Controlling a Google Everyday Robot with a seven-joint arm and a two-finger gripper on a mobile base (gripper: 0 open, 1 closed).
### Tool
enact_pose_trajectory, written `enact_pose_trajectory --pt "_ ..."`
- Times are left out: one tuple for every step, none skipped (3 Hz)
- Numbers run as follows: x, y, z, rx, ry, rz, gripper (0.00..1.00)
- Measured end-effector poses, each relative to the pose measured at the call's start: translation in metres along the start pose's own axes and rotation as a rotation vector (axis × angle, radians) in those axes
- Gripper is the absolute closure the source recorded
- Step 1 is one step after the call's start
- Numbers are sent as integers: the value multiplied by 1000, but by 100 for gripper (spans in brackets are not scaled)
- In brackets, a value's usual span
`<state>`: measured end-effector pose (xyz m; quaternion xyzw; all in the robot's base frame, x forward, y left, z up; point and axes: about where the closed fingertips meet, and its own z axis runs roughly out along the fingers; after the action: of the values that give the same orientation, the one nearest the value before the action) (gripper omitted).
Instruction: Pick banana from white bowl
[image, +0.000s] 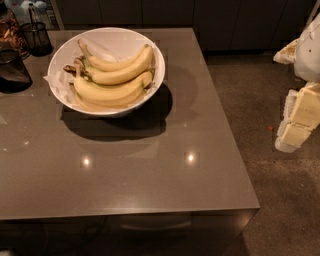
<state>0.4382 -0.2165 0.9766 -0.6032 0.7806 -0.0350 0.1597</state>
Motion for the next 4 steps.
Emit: enact_pose_trajectory --pt "0 0 0 0 0 0 0" --pt "-5 -8 0 -4 -2 -4 0" --pt "-30 -28 26 -46 44 -63 0" --pt "-32 -30 27 -37 38 -65 0"
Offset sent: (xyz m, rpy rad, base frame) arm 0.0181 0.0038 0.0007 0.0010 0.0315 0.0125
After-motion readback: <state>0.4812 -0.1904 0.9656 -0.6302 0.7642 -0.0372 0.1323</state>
